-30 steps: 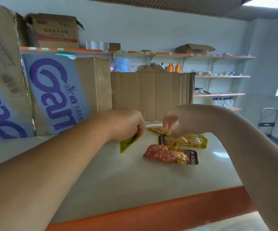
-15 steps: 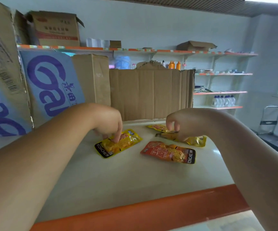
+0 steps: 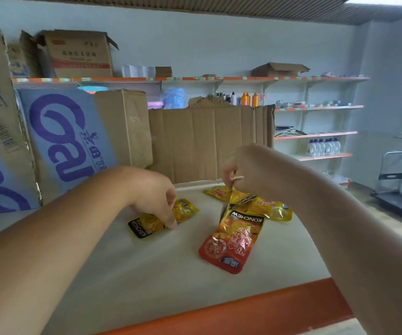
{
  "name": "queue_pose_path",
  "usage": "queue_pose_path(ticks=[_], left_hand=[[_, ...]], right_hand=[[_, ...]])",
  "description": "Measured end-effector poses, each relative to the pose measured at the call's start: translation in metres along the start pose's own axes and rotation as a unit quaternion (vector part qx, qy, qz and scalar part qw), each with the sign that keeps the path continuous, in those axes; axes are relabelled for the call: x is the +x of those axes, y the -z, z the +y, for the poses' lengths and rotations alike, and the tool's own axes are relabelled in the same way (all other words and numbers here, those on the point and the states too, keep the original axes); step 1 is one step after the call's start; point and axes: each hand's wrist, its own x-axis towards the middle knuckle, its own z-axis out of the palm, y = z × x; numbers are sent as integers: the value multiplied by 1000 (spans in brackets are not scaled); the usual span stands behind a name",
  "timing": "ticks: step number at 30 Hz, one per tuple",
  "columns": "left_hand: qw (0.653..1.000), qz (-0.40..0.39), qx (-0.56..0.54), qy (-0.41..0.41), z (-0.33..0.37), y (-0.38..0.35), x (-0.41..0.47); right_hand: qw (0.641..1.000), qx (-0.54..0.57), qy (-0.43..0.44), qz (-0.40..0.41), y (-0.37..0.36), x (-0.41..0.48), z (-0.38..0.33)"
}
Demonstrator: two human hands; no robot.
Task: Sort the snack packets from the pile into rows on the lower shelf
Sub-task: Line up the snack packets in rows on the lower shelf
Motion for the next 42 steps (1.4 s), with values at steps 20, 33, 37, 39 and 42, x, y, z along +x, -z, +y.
queue_pose_path(ticks=[20, 33, 37, 39, 42], left_hand=[[999, 3, -3, 37, 5, 0, 4], [999, 9, 1, 34, 2, 4, -2], [995, 94, 19, 15, 0, 10, -6], [988, 155, 12, 11, -3, 13, -8], [972, 234, -11, -3, -2, 18, -14]], right_hand=[[979, -64, 7, -194, -37, 6, -41], [986, -37, -61, -152, -41, 7, -32], [992, -41, -94, -69, -26, 8, -16], [991, -13, -130, -14, -18, 8, -2], [986, 53, -143, 70, -9, 6, 13]])
